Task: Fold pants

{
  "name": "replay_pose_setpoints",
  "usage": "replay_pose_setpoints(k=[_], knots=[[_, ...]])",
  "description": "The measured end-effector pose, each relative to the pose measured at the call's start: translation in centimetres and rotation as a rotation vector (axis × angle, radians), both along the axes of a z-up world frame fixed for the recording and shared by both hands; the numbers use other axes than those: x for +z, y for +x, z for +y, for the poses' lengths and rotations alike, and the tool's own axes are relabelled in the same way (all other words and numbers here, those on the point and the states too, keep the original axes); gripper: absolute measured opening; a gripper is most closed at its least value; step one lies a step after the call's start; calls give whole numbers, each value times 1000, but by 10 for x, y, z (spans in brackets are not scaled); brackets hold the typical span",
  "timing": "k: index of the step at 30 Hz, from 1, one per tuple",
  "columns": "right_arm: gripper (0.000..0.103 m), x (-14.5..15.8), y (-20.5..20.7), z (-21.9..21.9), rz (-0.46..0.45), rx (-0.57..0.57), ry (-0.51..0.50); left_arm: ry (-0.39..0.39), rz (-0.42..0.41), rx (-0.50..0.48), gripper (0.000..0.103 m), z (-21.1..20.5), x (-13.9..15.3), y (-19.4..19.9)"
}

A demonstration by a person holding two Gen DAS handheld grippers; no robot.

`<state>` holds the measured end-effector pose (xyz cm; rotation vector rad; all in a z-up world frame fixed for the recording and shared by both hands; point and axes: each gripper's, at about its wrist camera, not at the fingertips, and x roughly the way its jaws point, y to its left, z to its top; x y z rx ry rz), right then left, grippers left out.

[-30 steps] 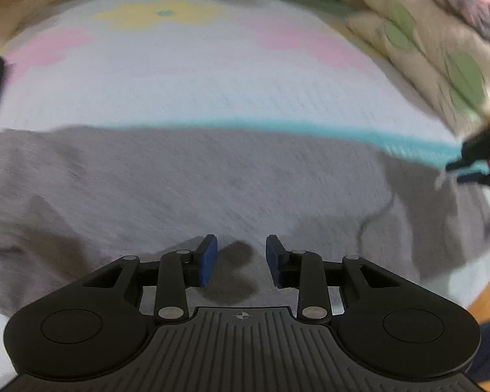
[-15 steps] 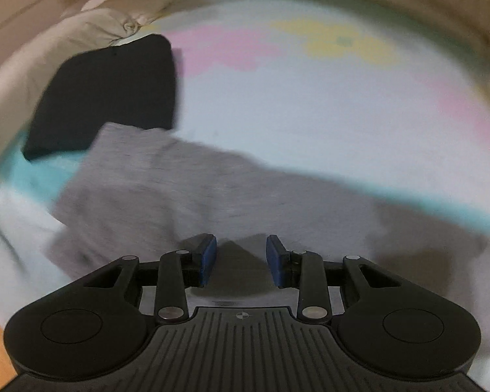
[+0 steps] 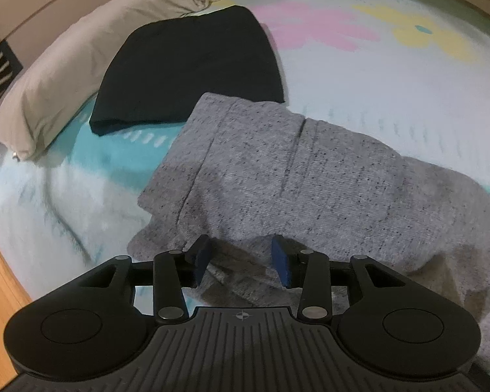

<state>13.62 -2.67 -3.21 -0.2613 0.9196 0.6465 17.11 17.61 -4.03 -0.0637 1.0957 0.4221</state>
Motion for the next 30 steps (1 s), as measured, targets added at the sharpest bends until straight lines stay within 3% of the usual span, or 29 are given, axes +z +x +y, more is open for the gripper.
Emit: replay_pose_setpoints(k=[4, 6, 8, 10, 14, 17, 21, 24, 30], knots=[[61, -13, -7, 20, -27, 23, -47, -11, -6, 4, 40, 0, 4, -4], [57, -20, -8, 27, -43, 25, -69, -26, -12, 9, 40, 3, 6, -6], [28, -25, -8, 34, -74, 9, -112, -41, -18, 14, 40, 7, 5, -8], [7, -27, -5, 36, -84, -12, -133, -56, -34, 26, 40, 11, 8, -10], [7, -9, -11, 26, -61, 24, -64, -31, -155, 49, 40, 12, 38, -24], [8, -2, -36, 24, -102, 125, -85, -16, -228, 29, 41, 3, 52, -28], [8, -28, -52, 36, -105, 194, -179, -81, -210, -96, 41, -22, 47, -22], [9, -38, -55, 38, -90, 186, -195, -128, -168, -220, 42, -43, 34, -18], [10, -36, -65, 35, -85, 216, -187, -109, -110, -325, 42, -72, 17, -19]])
